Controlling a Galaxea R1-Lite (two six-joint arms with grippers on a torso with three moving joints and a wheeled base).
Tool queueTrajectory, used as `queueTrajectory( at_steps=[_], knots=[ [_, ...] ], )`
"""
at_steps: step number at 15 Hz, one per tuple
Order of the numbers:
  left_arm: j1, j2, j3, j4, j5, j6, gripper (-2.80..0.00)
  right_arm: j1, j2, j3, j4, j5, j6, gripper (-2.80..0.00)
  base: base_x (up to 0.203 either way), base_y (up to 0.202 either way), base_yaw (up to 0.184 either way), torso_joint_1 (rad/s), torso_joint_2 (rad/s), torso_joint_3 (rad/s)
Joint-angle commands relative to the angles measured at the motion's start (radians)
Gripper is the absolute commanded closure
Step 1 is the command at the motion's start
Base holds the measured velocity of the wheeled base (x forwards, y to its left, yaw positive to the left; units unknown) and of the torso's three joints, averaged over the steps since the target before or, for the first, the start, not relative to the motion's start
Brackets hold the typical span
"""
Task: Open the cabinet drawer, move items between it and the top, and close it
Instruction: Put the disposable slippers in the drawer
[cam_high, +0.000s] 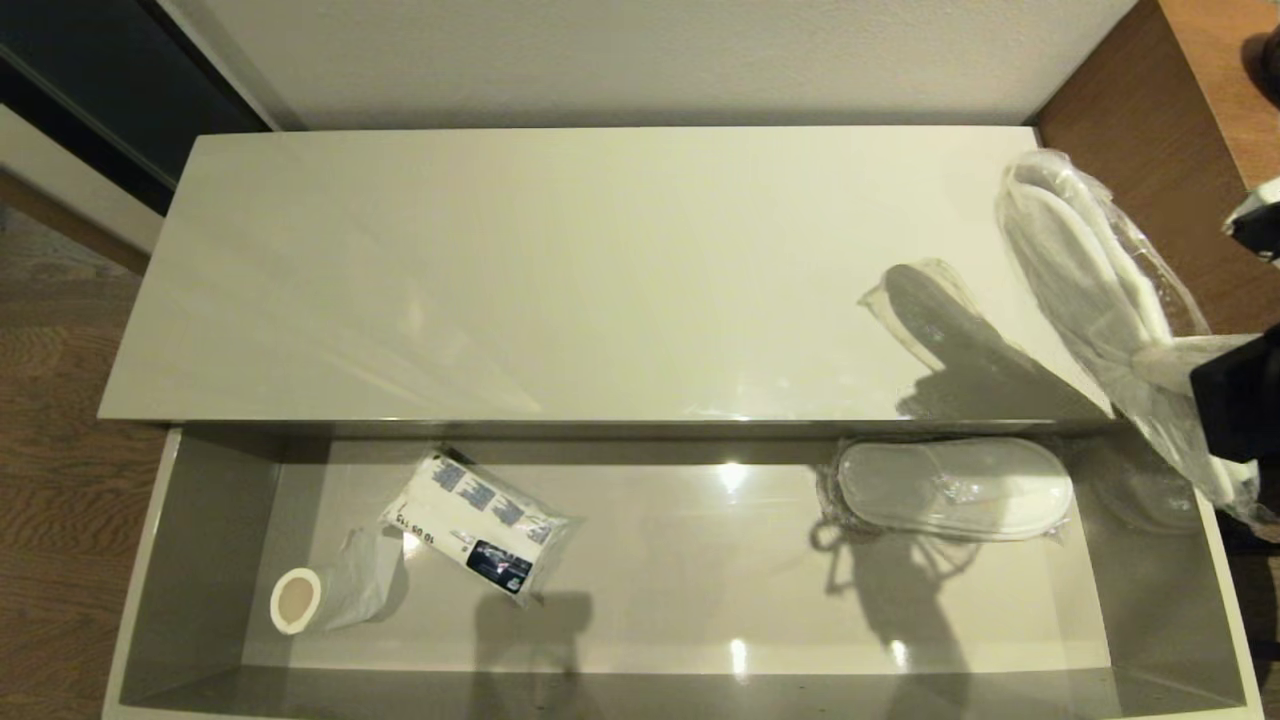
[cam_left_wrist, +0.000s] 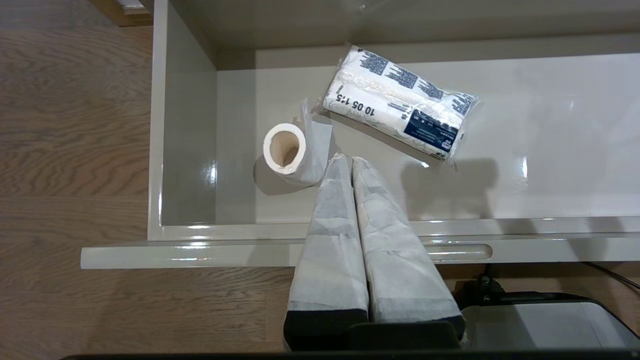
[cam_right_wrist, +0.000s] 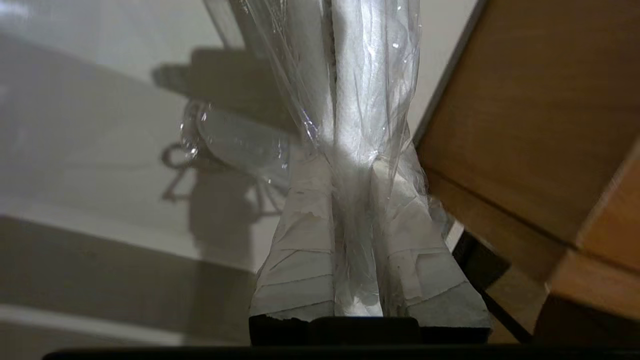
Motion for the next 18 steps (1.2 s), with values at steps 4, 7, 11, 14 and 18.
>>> queueTrajectory(
  at_steps=[4,7,11,14,18],
  knots=[
    [0.001,0.0,0.0,0.0,0.001,0.0,0.0,0.062,-0.238,-0.001,0.307,0.006,-0.025,0.0,0.0,0.0,0.0,0.0,0.0,0.0],
    [0.001,0.0,0.0,0.0,0.001,0.0,0.0,0.157,-0.278,0.042,0.453,0.034,-0.075,0.0,0.0,0.0,0.0,0.0,0.0,0.0],
    [0.001,0.0,0.001,0.0,0.001,0.001,0.0,0.296,-0.282,0.165,0.493,0.043,-0.123,0.0,0.0,0.0,0.0,0.0,0.0,0.0],
    [0.001,0.0,0.0,-0.001,0.002,0.003,0.0,0.348,-0.251,0.242,0.487,0.042,-0.164,0.0,0.0,0.0,0.0,0.0,0.0,0.0],
    [0.001,0.0,0.0,0.0,0.001,0.001,0.0,0.363,-0.146,0.269,0.425,0.049,-0.198,0.0,0.0,0.0,0.0,0.0,0.0,0.0]
  ],
)
